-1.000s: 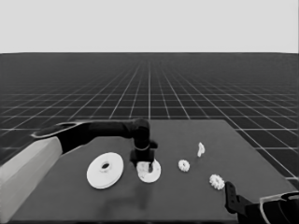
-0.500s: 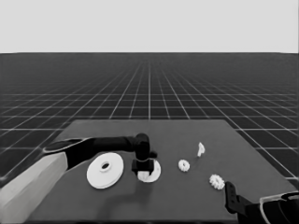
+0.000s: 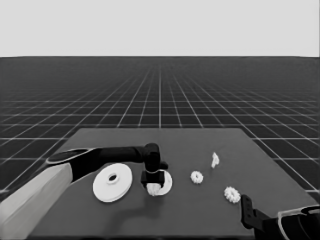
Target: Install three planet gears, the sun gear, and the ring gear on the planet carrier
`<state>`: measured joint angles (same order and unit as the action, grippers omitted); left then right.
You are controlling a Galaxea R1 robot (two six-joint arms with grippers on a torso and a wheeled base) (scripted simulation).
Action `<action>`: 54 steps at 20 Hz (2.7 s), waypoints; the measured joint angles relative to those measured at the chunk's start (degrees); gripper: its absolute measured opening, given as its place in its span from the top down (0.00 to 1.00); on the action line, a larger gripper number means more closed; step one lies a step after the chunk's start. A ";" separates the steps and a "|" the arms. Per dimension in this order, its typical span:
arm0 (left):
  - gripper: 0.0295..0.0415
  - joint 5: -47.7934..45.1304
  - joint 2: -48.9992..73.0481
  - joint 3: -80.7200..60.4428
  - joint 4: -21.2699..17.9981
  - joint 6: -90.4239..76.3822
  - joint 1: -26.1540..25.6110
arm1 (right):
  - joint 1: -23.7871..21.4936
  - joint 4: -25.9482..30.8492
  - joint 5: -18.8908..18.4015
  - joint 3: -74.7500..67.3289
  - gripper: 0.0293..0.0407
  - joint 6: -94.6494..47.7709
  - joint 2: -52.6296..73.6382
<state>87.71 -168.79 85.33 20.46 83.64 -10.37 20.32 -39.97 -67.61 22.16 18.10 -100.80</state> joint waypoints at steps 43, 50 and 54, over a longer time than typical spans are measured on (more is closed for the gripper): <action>0.25 -48.96 68.24 -61.39 -2.69 -103.74 29.98 | -10.02 21.38 -11.87 68.80 0.51 42.83 -49.37; 0.25 -48.96 68.24 -61.39 -2.69 -103.74 29.98 | -10.03 21.35 -11.85 68.83 0.83 42.82 -49.38; 0.25 -48.96 68.24 -61.39 -2.69 -103.74 29.98 | -16.74 26.92 -16.30 62.17 0.83 45.81 -46.80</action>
<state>38.76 -100.55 23.94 17.77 -20.10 19.61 3.58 -13.05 -83.91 84.33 63.91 -147.59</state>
